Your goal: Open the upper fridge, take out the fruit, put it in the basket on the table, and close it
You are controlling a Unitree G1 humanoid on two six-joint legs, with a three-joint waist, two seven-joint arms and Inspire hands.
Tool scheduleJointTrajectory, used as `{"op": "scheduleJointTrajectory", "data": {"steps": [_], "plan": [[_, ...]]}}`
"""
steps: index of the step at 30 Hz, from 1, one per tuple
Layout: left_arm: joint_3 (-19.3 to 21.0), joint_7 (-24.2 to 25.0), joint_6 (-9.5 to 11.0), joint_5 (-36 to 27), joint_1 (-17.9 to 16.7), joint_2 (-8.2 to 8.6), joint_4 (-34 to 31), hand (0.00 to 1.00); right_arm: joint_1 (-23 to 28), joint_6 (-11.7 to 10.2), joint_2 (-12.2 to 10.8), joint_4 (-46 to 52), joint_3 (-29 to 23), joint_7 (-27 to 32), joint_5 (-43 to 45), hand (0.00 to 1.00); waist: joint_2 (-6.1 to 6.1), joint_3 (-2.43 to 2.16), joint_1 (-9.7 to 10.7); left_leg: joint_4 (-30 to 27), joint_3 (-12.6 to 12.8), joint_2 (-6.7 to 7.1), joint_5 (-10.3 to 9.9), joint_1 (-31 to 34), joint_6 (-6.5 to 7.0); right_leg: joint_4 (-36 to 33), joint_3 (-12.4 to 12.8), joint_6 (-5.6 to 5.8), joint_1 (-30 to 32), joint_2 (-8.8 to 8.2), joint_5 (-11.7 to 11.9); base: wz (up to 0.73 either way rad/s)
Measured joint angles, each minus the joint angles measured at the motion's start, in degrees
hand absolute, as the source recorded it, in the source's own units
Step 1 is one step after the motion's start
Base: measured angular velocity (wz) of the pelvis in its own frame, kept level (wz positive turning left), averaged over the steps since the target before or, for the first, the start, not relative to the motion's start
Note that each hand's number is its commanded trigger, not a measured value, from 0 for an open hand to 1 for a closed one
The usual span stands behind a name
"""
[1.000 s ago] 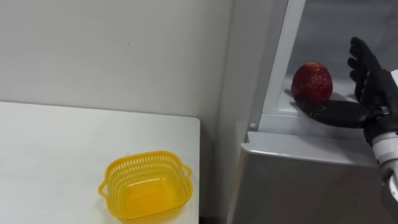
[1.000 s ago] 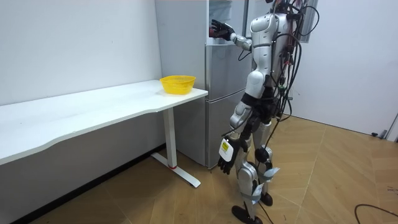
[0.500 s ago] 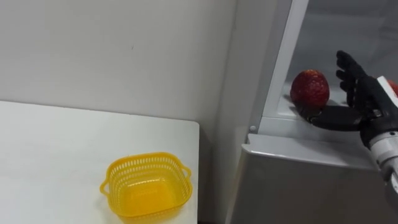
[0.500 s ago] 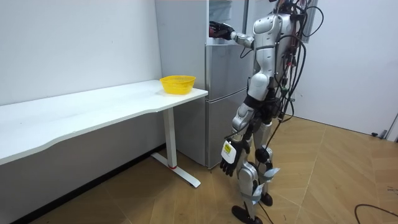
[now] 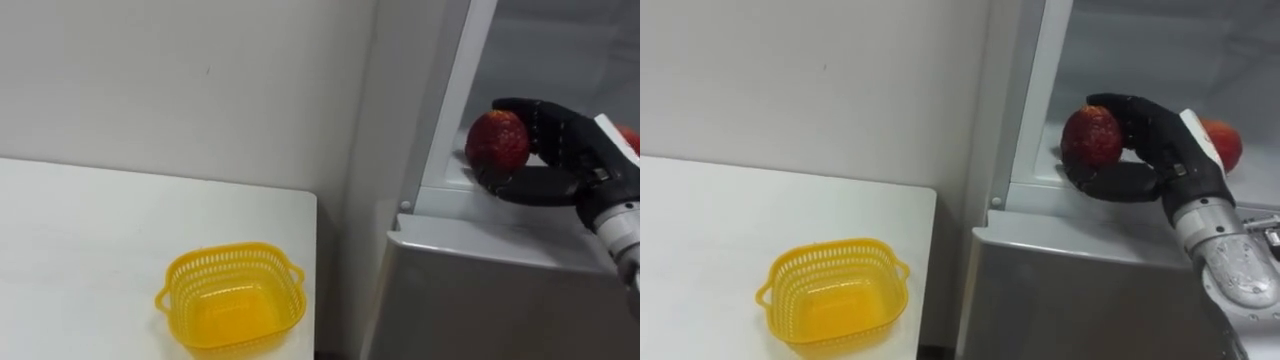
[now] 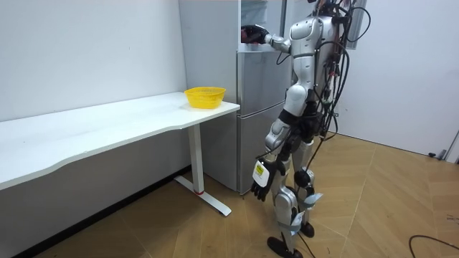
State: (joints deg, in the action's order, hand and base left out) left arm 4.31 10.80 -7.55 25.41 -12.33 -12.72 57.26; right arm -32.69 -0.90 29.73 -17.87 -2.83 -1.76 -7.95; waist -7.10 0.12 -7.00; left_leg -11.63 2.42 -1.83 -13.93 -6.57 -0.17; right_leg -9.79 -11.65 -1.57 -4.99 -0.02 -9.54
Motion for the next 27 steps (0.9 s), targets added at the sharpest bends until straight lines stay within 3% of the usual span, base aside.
{"op": "scheduleJointTrajectory", "data": {"steps": [7,16,21,25,27], "plan": [[-0.03,0.01,0.15,0.01,0.06,-0.37,0.00,0.00,-0.01,-0.23,0.17,-0.10,0.13,-0.21,1.21,1.00,-0.47,0.01,-0.76,-0.03,-0.14,0.04,0.00,-0.03,0.00,0.05,-0.16,0.00,-0.55,-0.02,0.00,0.00],[0.00,0.00,0.16,0.02,0.21,-0.59,0.00,0.00,-0.12,-0.32,0.17,-0.05,0.33,-0.31,1.53,1.00,-0.02,0.28,-0.85,0.24,-0.14,0.00,-0.02,0.10,0.00,-0.03,-0.28,0.00,-0.52,0.10,0.00,0.00],[0.03,0.01,0.06,0.08,0.18,-0.39,-0.02,0.00,-0.49,0.22,0.17,0.93,0.31,-0.34,2.98,1.00,0.83,-0.27,-0.53,0.39,-0.05,0.01,-0.03,0.13,0.01,-0.05,-0.26,0.01,-0.51,0.10,0.01,0.00],[-0.09,-0.29,0.05,-0.12,0.22,-0.40,-0.03,0.00,-0.98,0.61,0.14,1.95,0.52,0.46,2.76,1.00,1.73,-0.31,-0.12,0.33,0.02,0.01,-0.03,0.03,0.01,0.03,-0.28,0.01,-0.60,0.11,0.02,0.00],[-0.63,-0.72,0.09,-0.03,-0.44,-0.47,-0.03,0.00,-0.81,1.06,0.05,3.39,2.14,2.08,1.61,1.00,2.54,-0.55,0.34,0.25,0.02,0.00,-0.03,-0.32,0.01,0.06,-0.17,0.01,-0.70,0.03,0.02,-0.02]]}}
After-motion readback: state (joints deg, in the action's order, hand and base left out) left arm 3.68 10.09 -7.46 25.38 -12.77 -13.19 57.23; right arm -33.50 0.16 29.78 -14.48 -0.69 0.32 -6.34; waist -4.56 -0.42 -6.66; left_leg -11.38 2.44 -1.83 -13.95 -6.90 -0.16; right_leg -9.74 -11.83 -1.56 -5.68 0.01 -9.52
